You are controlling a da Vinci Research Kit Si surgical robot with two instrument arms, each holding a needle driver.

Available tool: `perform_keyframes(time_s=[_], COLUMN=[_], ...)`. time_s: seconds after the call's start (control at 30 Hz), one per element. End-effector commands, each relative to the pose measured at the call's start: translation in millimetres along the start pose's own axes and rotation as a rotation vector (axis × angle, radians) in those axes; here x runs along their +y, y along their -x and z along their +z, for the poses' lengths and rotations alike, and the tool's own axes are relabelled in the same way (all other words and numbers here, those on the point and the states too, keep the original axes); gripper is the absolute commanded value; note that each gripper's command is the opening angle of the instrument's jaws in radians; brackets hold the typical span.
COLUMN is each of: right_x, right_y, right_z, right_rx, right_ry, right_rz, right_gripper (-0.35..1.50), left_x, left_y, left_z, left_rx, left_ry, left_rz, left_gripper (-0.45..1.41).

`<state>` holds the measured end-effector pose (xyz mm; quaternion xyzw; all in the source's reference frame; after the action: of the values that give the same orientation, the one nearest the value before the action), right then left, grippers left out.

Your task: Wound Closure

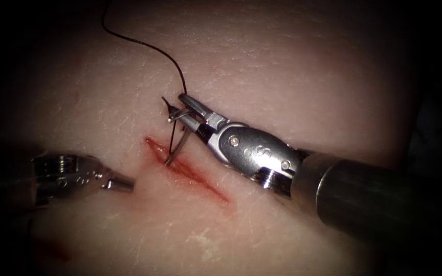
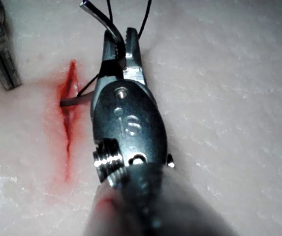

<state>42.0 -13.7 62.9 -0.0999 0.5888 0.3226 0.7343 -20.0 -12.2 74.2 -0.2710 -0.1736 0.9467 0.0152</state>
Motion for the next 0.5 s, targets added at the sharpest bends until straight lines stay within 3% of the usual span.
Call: perform_keyframes(time_s=[0.03, 0.5], right_x=[-0.9, -0.6], right_y=[0.7, 0.7], right_z=[0.5, 0.6], right_rx=[-0.009, -0.017], right_ry=[-0.001, 0.003], right_rz=[0.009, 0.075], right_gripper=[-0.35, -0.35], left_x=[0.4, 1.2], left_y=[0.0, 0.0], left_z=[1.0, 0.4], left_rx=[0.0, 0.02], left_ry=[0.002, -0.011], left_rz=[-0.002, -0.012], left_gripper=[-0.45, -0.45])
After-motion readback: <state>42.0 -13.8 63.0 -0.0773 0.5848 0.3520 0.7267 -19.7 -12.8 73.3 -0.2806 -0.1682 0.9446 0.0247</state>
